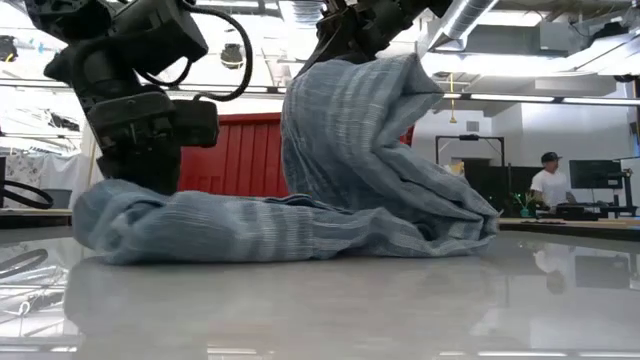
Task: Fold Laundry from Bin
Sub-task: Fold the light blue shirt
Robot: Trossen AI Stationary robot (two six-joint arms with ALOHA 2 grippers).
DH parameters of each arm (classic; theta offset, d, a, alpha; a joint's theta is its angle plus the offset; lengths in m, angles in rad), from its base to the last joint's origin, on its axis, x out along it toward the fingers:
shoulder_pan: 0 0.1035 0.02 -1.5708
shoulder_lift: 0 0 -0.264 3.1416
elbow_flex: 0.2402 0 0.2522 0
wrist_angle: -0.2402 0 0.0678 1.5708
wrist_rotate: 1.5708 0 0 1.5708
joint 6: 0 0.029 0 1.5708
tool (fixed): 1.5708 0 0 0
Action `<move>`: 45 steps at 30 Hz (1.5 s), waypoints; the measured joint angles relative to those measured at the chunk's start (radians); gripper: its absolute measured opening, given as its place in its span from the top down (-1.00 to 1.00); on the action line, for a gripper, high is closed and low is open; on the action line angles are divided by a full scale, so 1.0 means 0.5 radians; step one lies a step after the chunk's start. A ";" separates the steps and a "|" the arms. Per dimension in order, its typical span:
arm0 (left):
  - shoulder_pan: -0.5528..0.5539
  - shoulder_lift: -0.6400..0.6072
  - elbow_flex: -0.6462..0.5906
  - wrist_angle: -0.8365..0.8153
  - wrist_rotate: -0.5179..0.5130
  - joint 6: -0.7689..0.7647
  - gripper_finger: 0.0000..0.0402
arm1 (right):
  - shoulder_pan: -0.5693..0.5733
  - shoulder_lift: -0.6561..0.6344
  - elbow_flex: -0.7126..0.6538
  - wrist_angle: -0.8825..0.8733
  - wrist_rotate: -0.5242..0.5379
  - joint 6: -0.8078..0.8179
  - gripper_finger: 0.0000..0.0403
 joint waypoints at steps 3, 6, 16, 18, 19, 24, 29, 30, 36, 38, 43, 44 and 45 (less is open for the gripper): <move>0.018 0.043 0.047 0.025 -0.016 0.029 1.00 | 0.000 -0.001 0.000 -0.010 -0.005 0.000 0.80; 0.067 0.050 0.081 0.042 -0.057 0.115 1.00 | 0.000 -0.001 0.000 -0.049 -0.005 -0.001 0.80; 0.342 0.195 0.149 0.365 0.018 0.183 1.00 | 0.000 -0.002 0.000 -0.105 -0.006 -0.022 0.80; 0.366 0.251 0.218 0.340 0.119 0.223 1.00 | 0.000 -0.002 -0.001 -0.105 -0.007 -0.020 0.80; 0.370 0.254 0.257 0.279 0.148 0.232 1.00 | 0.000 -0.002 -0.001 -0.096 -0.008 -0.018 0.80; 0.362 0.101 0.423 -0.243 0.144 0.250 1.00 | -0.017 -0.002 -0.001 -0.084 -0.008 -0.027 0.80; 0.363 -0.124 0.576 -0.834 0.182 0.280 1.00 | -0.034 -0.002 -0.001 -0.040 -0.007 -0.060 0.80; 0.362 -0.162 0.603 -0.922 0.209 0.276 1.00 | -0.033 -0.002 -0.001 -0.031 -0.008 -0.061 0.80; 0.349 -0.398 0.710 -1.141 0.150 0.208 1.00 | -0.039 -0.002 -0.001 -0.003 -0.007 -0.092 0.80; 0.347 -0.464 0.714 -1.134 0.069 0.206 1.00 | -0.044 -0.002 -0.001 0.015 -0.007 -0.131 0.80; 0.353 -0.520 0.714 -1.161 -0.038 0.174 1.00 | -0.039 -0.002 -0.001 0.083 0.030 -0.182 0.63; 0.353 -0.521 0.714 -1.160 -0.054 0.170 1.00 | -0.034 -0.002 -0.001 0.084 0.040 -0.188 0.54; 0.354 -0.519 0.714 -1.162 -0.058 0.159 1.00 | -0.031 -0.002 -0.001 0.084 0.044 -0.198 0.45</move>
